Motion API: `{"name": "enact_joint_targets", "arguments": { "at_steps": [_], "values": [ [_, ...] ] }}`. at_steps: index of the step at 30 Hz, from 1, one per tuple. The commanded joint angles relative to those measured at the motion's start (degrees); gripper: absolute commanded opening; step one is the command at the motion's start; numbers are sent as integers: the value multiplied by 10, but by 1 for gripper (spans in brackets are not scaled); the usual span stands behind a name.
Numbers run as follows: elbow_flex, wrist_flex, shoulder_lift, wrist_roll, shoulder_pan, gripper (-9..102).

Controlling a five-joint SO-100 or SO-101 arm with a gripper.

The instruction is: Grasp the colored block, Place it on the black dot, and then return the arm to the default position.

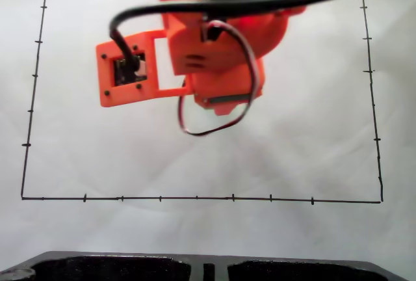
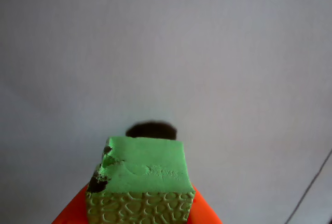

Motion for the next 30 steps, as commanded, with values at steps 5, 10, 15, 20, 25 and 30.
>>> {"name": "enact_joint_targets", "arguments": {
  "at_steps": [5,10,15,20,25,30],
  "values": [
    [15,-18,3,-18,11,11],
    [25,-25,-10,-20,17,12],
    [25,-22,-12,-26,21,14],
    [33,-18,-1,-45,29,20],
    [37,5,33,-55,35,31],
    [44,46,98,-70,36,50]
  ]
}}
